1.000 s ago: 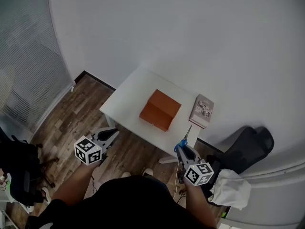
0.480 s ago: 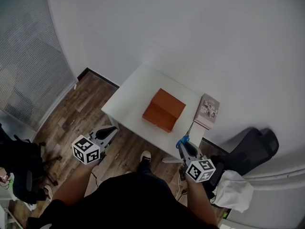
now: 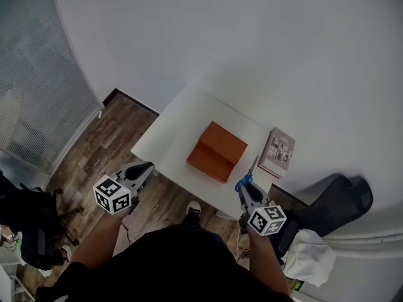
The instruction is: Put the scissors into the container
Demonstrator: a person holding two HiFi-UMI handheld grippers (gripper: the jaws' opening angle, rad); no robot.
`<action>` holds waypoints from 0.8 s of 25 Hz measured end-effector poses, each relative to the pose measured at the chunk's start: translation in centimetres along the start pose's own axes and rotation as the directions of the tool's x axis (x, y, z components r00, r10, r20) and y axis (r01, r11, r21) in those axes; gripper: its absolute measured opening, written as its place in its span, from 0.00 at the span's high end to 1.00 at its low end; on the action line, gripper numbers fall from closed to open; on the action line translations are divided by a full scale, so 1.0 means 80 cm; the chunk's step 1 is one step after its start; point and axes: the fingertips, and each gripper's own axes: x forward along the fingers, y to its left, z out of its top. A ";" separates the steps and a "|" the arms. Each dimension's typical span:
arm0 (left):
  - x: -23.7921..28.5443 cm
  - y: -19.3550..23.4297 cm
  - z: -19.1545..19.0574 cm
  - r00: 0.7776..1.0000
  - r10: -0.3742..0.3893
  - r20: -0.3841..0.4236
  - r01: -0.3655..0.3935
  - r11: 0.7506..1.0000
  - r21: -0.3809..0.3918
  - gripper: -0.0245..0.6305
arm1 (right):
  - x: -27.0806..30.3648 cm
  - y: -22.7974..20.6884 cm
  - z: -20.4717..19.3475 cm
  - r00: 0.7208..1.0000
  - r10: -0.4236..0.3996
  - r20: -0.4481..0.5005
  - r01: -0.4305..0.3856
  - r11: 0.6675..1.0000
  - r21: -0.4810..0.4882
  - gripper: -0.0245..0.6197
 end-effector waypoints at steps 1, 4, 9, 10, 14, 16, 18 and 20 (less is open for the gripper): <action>0.008 0.002 0.002 1.000 -0.001 -0.002 0.001 1.000 -0.001 0.92 | 0.007 -0.006 0.001 1.000 0.001 -0.006 -0.001 1.000 0.003 0.84; 0.026 0.012 0.003 1.000 0.001 -0.009 -0.002 1.000 -0.011 0.92 | 0.031 -0.023 0.004 1.000 0.006 -0.027 -0.006 1.000 0.007 0.84; 0.045 0.029 -0.001 1.000 0.001 -0.016 -0.002 0.999 -0.036 0.92 | 0.062 -0.045 0.007 0.999 0.006 -0.047 -0.006 1.000 0.007 0.84; 0.048 0.032 -0.002 1.000 0.004 -0.019 -0.005 0.999 -0.039 0.92 | 0.069 -0.048 0.006 0.999 0.009 -0.052 -0.009 1.000 0.008 0.84; 0.058 0.048 -0.006 0.999 0.025 -0.030 -0.027 0.998 -0.056 0.92 | 0.094 -0.059 -0.005 0.995 0.021 -0.095 -0.021 1.000 0.001 0.84; 0.062 0.054 -0.008 0.999 0.033 -0.033 -0.036 0.997 -0.063 0.92 | 0.106 -0.065 -0.009 0.993 0.022 -0.117 -0.023 1.000 -0.013 0.84; 0.065 0.058 -0.009 0.999 0.041 -0.036 -0.043 0.997 -0.067 0.92 | 0.117 -0.073 -0.012 0.991 0.019 -0.136 -0.023 0.999 -0.029 0.84; 0.066 0.063 -0.010 0.998 0.049 -0.038 -0.051 0.996 -0.072 0.92 | 0.127 -0.080 -0.015 0.988 0.016 -0.156 -0.023 0.999 -0.043 0.84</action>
